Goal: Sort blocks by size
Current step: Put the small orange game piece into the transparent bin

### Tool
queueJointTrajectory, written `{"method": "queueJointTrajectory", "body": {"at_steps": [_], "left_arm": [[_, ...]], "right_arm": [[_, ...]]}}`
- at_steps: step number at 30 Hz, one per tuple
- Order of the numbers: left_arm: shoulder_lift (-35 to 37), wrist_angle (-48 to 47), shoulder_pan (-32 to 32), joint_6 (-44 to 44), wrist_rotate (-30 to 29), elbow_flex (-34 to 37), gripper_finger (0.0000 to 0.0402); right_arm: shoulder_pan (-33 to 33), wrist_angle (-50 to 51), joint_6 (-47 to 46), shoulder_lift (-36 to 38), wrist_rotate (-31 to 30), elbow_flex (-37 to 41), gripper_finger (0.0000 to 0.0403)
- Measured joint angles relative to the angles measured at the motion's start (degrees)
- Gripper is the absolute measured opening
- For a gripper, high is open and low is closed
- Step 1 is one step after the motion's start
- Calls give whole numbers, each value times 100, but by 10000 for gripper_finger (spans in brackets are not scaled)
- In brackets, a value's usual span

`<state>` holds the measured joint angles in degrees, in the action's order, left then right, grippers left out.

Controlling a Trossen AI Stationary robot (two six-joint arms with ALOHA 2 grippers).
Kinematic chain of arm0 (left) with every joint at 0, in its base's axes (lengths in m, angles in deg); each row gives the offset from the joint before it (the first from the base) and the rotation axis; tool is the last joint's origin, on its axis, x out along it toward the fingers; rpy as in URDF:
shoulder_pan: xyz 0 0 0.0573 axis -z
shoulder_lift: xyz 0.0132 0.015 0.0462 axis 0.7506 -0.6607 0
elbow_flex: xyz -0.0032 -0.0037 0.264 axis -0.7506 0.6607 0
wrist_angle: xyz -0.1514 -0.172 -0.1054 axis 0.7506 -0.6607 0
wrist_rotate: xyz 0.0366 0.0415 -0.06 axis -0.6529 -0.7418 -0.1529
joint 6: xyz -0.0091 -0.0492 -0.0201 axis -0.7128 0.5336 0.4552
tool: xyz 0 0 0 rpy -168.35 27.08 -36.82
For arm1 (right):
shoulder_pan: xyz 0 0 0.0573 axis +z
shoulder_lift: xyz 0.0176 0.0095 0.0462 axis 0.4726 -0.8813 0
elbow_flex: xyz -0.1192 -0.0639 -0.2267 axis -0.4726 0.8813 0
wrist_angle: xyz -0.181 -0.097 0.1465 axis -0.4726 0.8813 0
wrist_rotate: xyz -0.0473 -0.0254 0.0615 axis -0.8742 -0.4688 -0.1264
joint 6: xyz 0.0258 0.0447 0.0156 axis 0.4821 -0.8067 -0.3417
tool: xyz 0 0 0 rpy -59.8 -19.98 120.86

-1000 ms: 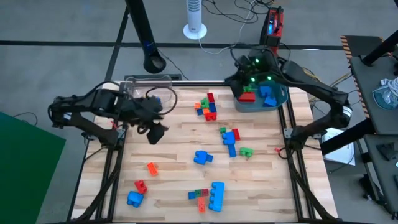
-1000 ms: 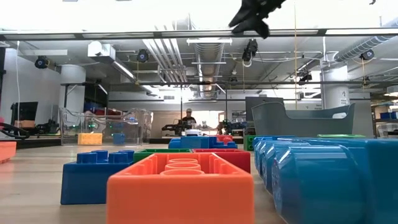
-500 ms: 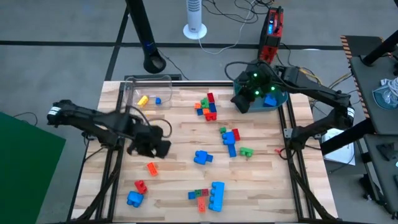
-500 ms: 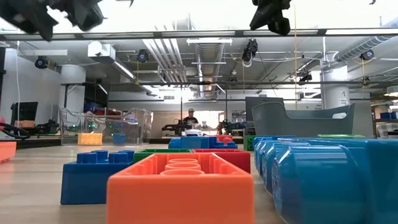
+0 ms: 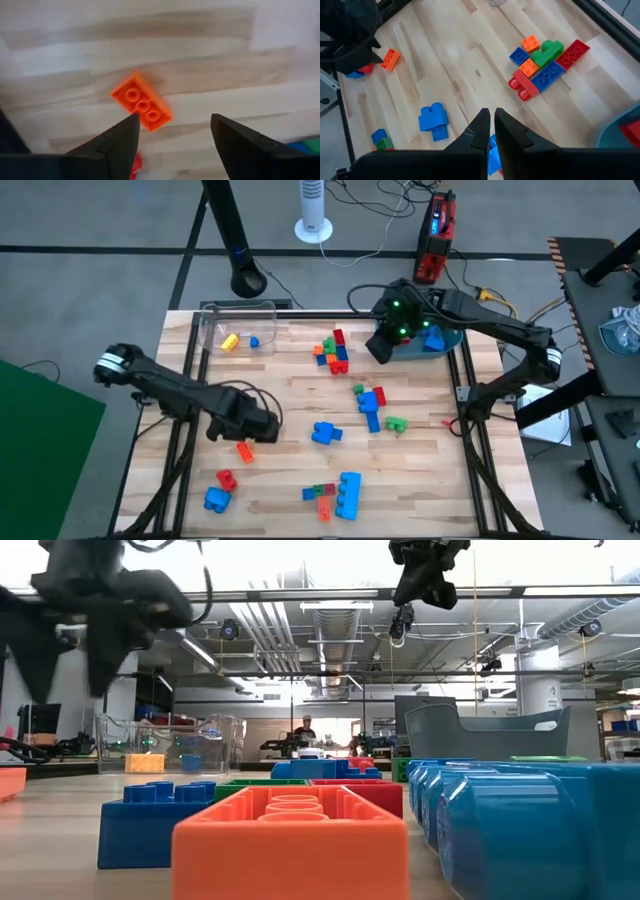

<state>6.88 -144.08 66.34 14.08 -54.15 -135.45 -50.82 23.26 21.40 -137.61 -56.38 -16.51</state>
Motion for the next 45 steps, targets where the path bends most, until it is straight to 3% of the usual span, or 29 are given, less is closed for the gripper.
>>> {"method": "queueJointTrajectory", "body": {"at_steps": [8, 14, 36, 45], "left_arm": [[23, -147, 988, 1476, -353, 189, 231], [127, 484, 1494, 2548, -792, 590, 231], [-289, 1865, 1493, 2747, -1202, 1487, 231], [-693, 1819, 1493, 2455, -1194, 1381, 231]], "right_arm": [[-2, 2, 27, -23, 0, 0, 18], [-2, -9, 156, -84, 0, 0, 18], [-2, -29, 295, -268, 0, 0, 18], [-2, -145, 306, -268, 0, 0, 18]]}}
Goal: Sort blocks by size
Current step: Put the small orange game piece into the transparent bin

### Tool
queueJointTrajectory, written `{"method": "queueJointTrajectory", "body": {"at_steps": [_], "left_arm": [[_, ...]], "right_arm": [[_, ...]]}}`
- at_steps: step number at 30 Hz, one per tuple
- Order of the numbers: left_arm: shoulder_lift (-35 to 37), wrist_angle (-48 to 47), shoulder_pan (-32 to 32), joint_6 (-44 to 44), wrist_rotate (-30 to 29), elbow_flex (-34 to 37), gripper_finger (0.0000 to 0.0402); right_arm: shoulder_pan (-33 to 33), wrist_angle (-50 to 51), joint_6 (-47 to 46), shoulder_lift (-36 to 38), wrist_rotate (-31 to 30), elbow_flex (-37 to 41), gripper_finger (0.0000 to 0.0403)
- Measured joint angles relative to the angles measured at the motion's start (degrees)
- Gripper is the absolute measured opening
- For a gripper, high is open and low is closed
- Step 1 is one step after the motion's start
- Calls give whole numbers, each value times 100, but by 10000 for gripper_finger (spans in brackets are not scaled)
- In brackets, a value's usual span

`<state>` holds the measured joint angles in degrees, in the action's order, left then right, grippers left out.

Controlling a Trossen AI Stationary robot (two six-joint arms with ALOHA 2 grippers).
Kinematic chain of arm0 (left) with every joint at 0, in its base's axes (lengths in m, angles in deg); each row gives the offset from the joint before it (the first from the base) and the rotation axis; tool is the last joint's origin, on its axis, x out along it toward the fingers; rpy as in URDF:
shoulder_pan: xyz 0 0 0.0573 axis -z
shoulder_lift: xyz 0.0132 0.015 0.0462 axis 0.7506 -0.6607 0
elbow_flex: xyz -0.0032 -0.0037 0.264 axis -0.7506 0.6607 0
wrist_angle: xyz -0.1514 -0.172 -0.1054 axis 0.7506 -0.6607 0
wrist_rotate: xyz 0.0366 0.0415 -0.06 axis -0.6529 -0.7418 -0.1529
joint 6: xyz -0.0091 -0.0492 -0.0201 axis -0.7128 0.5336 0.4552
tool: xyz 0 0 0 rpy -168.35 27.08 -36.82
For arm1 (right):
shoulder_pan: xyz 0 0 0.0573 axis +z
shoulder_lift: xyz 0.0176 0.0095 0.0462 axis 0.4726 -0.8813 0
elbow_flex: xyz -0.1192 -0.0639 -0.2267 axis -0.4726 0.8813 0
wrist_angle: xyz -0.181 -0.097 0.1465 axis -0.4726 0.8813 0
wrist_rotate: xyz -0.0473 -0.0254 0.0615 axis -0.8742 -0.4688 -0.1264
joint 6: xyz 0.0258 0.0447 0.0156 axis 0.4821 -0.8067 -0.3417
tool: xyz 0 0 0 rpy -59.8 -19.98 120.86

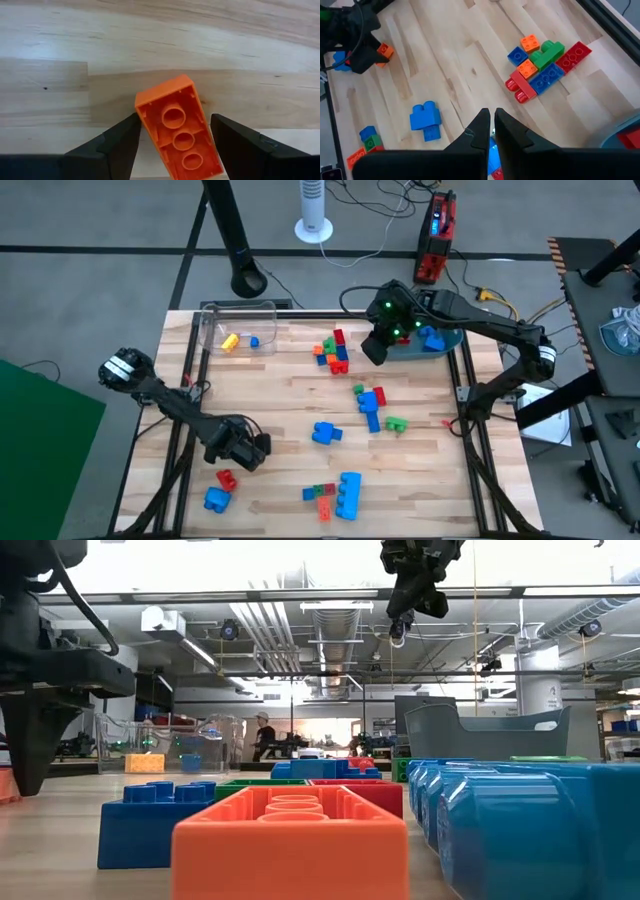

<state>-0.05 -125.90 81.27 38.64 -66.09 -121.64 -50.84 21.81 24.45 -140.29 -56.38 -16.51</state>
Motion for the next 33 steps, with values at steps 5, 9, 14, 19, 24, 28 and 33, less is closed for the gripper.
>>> {"method": "queueJointTrajectory", "body": {"at_steps": [5, 9, 14, 19, 24, 28, 33], "left_arm": [[-71, -93, 6, -30, 1, -33, 200], [-121, -139, 7, -36, 37, -33, 136], [-21, -202, 7, -166, 20, -86, 125], [429, -718, -29, -551, -258, -488, 125], [1102, -989, -236, -1071, -990, -936, 125], [1579, -1643, -873, -1964, -1357, -1280, 125], [1983, -1980, -2424, -4051, -1507, -1661, 125]], "right_arm": [[0, -86, 45, 0, -36, 0, 18], [0, -98, 88, 0, -210, 0, 18], [0, -128, 156, 2, -316, 0, 18], [-7, -156, 186, 2, -323, 0, 18], [-7, -162, 182, 2, -347, 0, 18], [-7, -167, 175, 2, -437, 0, 18], [-7, -215, 211, 2, -636, 0, 18]]}}
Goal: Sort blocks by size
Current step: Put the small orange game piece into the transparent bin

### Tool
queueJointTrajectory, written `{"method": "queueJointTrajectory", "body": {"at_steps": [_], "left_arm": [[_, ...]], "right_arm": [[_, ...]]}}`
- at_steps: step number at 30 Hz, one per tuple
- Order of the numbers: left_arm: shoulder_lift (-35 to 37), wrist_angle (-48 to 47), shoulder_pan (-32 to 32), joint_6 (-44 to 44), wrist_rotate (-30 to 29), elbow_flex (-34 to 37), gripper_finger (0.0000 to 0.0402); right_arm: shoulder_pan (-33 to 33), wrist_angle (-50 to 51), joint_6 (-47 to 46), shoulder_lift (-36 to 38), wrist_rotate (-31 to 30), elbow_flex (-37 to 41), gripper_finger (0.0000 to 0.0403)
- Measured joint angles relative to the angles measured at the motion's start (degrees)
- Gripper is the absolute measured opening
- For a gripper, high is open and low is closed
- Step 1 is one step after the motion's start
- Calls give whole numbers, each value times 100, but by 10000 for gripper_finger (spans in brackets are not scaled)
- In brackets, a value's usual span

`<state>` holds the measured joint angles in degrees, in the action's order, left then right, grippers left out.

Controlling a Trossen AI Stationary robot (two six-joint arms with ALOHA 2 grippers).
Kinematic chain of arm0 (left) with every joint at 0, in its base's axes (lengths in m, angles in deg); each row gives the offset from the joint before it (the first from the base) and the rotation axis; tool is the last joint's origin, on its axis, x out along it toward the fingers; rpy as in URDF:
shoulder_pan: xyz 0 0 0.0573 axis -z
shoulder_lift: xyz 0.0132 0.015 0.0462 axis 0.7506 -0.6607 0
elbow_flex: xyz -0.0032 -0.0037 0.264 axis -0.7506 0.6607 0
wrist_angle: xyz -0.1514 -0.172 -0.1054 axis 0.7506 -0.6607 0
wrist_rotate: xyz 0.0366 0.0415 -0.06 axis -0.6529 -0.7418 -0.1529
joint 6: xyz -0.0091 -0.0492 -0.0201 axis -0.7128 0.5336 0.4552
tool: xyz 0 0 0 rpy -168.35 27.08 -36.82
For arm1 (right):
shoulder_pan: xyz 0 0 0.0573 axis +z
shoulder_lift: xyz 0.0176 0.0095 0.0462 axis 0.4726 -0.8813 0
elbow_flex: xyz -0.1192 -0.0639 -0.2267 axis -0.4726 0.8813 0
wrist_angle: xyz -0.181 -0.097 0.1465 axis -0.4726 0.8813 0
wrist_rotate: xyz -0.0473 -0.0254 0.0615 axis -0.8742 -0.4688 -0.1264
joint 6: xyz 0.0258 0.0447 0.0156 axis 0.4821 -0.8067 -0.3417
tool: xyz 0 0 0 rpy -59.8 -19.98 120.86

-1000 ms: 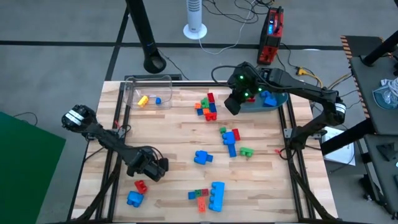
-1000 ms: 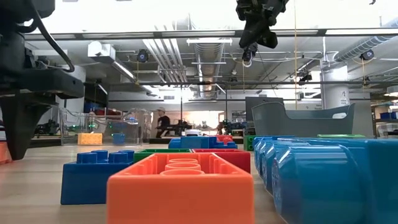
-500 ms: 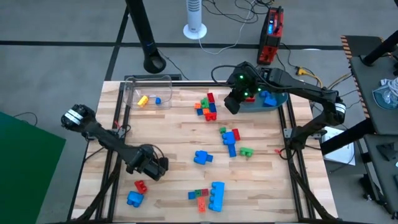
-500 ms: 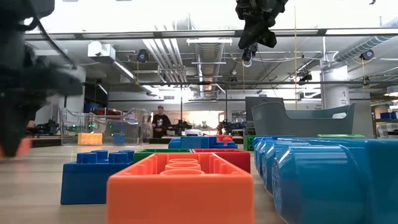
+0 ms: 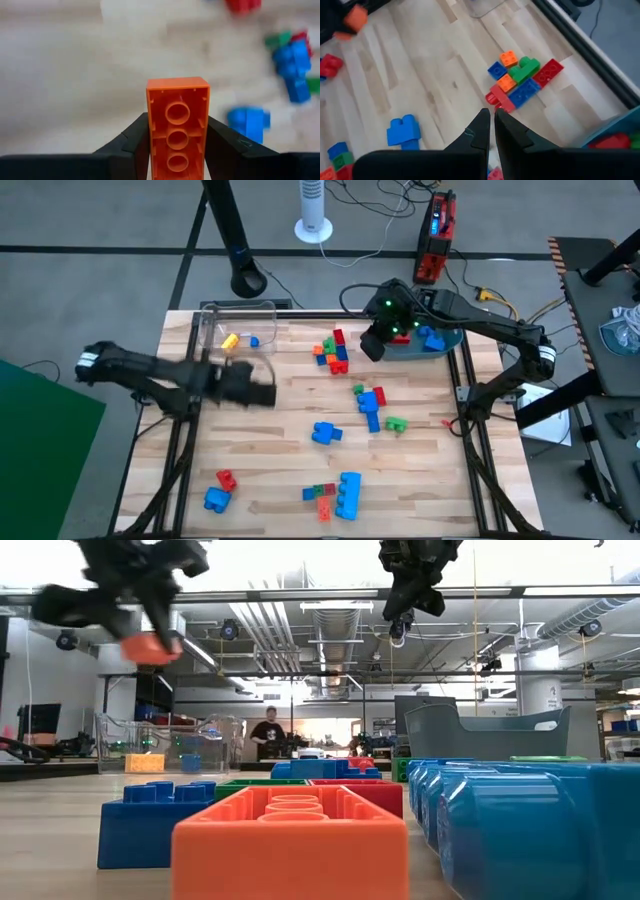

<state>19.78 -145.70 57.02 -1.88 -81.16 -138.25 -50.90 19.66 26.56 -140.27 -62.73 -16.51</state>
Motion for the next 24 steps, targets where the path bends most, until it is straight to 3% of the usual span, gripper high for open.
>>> {"method": "queueJointTrajectory", "body": {"at_steps": [7, 11, 14, 19, 24], "left_arm": [[-1, 65, -3251, -3401, 477, -514, 125], [-413, 86, -5124, -4994, 911, -925, 125], [-915, 59, -6164, -5788, 1330, -1159, 125], [-1850, -251, -6938, -6332, 2102, -1414, 130], [-2470, -514, -6922, -6679, 1984, -1545, 199]], "right_arm": [[0, -369, -3, 0, -114, 13, 18], [0, -528, -14, 0, -123, 15, 18], [0, -565, -13, 0, -125, 15, 18], [0, -562, -15, 0, -129, 17, 18], [0, -562, -66, 0, -132, 17, 18]]}}
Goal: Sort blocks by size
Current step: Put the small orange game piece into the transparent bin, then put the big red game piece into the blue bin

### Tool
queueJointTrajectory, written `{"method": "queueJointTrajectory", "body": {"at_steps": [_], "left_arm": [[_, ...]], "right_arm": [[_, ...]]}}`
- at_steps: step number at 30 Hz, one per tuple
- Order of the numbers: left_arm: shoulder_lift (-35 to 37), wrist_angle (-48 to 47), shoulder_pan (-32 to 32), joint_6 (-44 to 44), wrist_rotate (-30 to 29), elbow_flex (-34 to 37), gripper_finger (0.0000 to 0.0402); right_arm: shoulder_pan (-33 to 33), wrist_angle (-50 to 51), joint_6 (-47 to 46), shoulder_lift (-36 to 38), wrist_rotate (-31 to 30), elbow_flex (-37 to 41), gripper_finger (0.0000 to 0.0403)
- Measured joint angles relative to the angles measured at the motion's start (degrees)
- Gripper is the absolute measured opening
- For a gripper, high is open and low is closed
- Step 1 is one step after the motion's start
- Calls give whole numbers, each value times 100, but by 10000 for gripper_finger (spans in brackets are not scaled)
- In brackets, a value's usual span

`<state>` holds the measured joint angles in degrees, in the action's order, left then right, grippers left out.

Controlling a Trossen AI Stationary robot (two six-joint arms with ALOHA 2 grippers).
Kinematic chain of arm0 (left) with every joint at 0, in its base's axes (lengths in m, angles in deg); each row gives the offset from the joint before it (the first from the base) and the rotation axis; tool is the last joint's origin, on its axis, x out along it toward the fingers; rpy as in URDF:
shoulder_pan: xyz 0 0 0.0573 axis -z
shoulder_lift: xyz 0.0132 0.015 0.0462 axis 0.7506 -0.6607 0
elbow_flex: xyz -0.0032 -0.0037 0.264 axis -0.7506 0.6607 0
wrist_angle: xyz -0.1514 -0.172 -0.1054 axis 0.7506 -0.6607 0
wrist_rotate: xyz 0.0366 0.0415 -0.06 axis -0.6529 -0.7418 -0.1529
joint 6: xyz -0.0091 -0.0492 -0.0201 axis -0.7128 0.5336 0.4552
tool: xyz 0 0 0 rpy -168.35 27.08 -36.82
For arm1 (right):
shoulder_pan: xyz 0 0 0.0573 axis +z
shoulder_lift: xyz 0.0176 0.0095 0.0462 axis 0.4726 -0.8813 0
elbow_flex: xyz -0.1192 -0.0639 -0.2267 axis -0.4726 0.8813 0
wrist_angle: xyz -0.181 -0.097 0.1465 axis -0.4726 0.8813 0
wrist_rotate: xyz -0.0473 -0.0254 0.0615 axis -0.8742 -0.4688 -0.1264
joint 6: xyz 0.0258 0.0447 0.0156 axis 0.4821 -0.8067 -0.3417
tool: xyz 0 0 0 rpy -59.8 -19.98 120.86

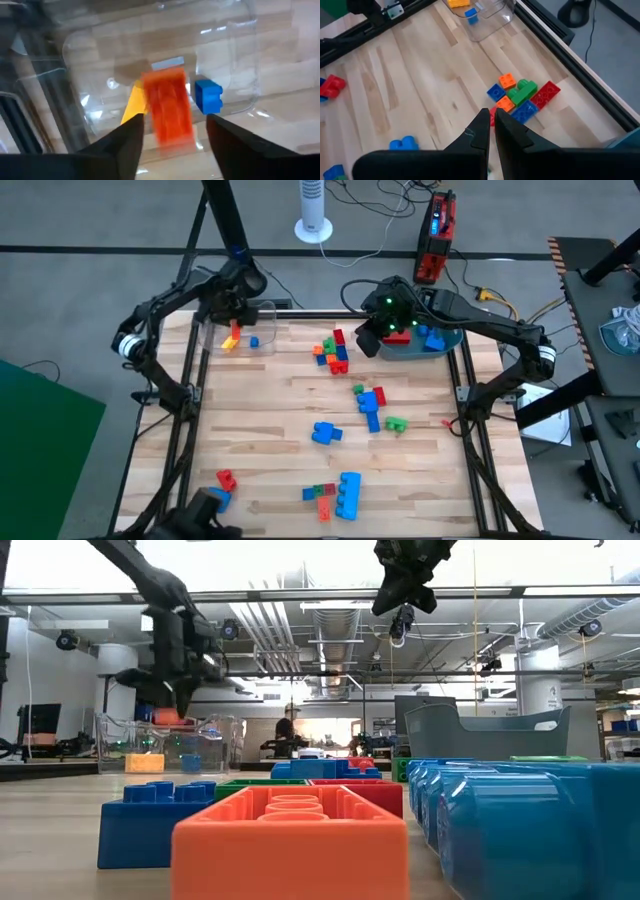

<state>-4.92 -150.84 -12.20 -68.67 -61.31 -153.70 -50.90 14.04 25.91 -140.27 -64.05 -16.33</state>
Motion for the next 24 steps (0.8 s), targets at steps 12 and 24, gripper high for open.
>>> {"method": "queueJointTrajectory", "body": {"at_steps": [12, 24], "left_arm": [[824, -428, 699, 404, -75, -145, 251], [2600, -1150, 4098, 3388, -58, -61, 244]], "right_arm": [[5, -526, -262, -26, 8, 4, 18], [7, -1760, -491, -540, 1074, 4, 18]]}}
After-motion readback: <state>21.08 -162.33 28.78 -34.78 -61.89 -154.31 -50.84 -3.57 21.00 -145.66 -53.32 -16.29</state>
